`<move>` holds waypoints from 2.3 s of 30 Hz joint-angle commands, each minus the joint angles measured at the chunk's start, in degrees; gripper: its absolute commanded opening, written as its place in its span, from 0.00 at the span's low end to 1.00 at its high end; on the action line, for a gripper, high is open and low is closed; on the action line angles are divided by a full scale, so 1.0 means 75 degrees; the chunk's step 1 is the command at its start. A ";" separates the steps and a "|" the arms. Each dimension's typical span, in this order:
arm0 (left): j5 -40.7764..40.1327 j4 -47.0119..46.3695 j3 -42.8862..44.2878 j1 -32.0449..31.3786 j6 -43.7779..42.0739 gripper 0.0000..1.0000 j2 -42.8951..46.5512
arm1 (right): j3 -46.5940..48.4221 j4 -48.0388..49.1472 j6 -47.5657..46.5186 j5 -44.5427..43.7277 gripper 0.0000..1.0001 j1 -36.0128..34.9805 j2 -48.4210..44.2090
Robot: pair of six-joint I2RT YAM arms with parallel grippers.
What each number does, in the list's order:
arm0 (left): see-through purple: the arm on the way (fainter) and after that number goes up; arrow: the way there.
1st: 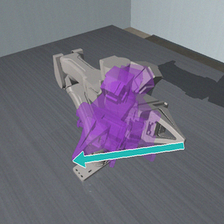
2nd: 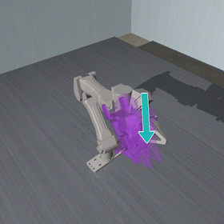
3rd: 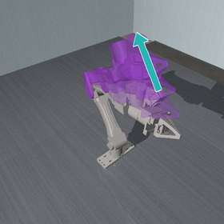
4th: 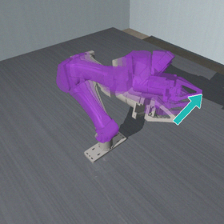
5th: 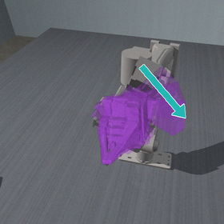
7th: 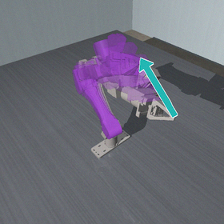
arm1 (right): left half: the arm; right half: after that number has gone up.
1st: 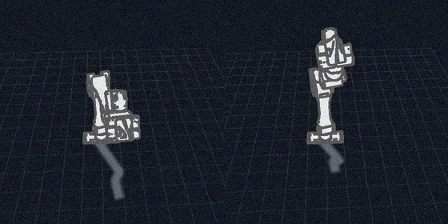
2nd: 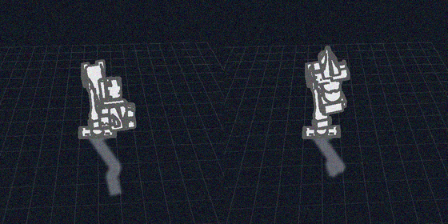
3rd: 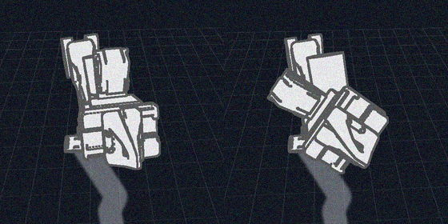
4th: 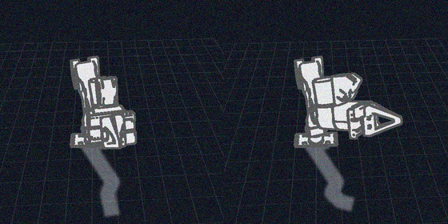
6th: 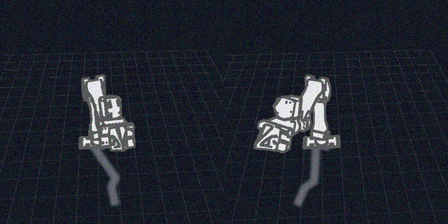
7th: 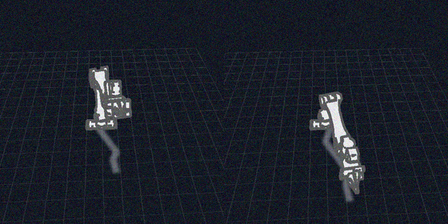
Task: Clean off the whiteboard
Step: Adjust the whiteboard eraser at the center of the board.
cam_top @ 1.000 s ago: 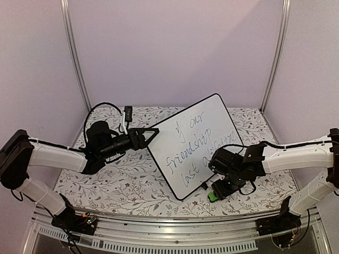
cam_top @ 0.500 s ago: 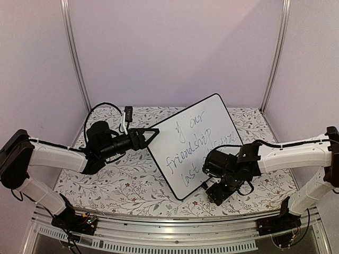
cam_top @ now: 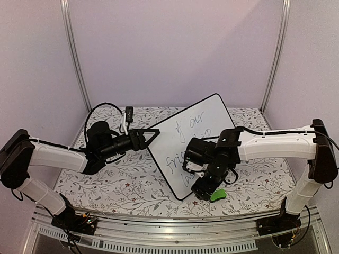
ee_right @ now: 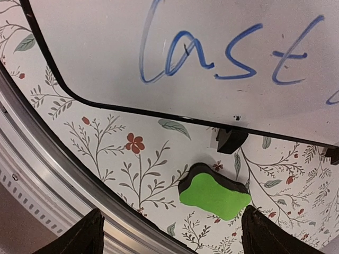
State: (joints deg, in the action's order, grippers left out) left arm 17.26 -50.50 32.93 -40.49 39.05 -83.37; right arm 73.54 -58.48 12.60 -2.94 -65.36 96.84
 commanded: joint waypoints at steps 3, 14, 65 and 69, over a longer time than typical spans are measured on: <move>0.0046 -0.0259 -0.0088 0.0036 -0.0068 0.77 0.0139 | 0.0226 -0.0716 -0.0183 0.0221 0.89 -0.0016 0.0821; 0.0150 -0.0367 -0.0075 0.0040 0.0046 0.77 0.0010 | -0.0281 -0.0897 0.1713 -0.2096 0.93 -0.0004 0.1234; 0.0299 -0.0565 -0.0128 0.0041 0.0226 0.76 -0.0028 | -0.3482 0.3631 0.1656 -0.0589 0.98 0.3285 -0.2060; 0.0303 -0.0573 -0.0117 0.0041 0.0241 0.76 -0.0050 | -0.3763 0.3972 0.1581 -0.0234 0.98 0.3474 -0.2199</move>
State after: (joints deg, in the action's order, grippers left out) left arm 18.96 -52.95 32.82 -40.45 40.75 -83.40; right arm 47.07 -34.26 25.74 -8.75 -40.49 82.04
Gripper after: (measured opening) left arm 0.758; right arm 0.984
